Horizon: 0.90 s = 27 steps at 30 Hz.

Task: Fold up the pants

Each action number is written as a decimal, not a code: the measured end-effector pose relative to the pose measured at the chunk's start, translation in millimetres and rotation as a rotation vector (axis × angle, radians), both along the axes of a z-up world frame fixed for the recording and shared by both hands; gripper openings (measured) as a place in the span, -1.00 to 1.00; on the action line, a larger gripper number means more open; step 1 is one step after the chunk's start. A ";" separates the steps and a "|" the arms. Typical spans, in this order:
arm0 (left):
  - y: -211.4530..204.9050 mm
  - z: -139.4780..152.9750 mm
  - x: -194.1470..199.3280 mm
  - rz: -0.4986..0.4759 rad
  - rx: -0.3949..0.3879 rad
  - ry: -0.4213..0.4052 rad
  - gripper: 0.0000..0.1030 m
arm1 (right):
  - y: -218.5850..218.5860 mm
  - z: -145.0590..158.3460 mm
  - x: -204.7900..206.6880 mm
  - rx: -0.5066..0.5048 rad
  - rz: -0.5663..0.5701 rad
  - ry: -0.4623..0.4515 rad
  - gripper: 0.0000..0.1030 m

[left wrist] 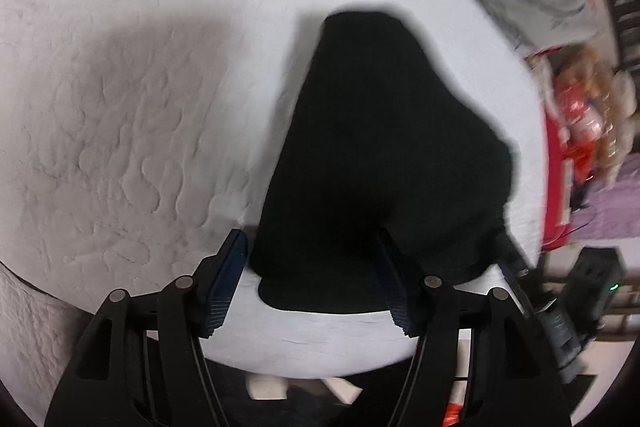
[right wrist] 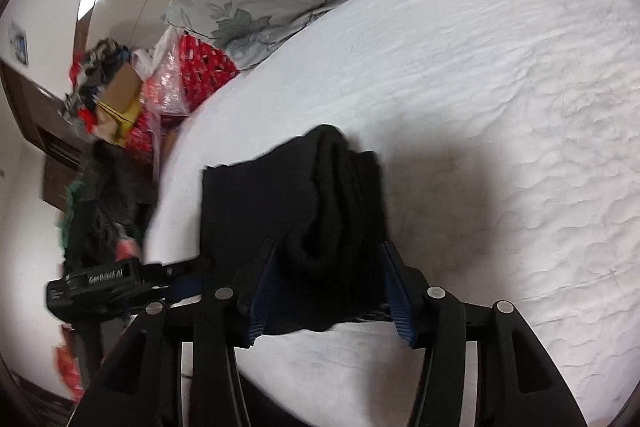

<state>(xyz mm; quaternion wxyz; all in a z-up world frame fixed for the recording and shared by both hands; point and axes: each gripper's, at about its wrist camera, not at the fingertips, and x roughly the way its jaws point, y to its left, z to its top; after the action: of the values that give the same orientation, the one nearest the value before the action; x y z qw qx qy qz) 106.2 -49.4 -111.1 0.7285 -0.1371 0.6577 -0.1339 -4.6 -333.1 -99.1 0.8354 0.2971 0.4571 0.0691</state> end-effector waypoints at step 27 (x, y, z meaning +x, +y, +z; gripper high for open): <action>-1.0 12.9 66.7 0.104 -0.092 0.007 0.26 | -8.6 -3.0 51.9 0.128 -0.084 0.047 0.11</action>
<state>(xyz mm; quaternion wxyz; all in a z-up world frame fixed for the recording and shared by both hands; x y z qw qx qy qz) 172.9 -50.5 -98.3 0.7251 -0.2052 0.6453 -0.1255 47.3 -341.8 -102.1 0.8060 0.3707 0.4581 0.0560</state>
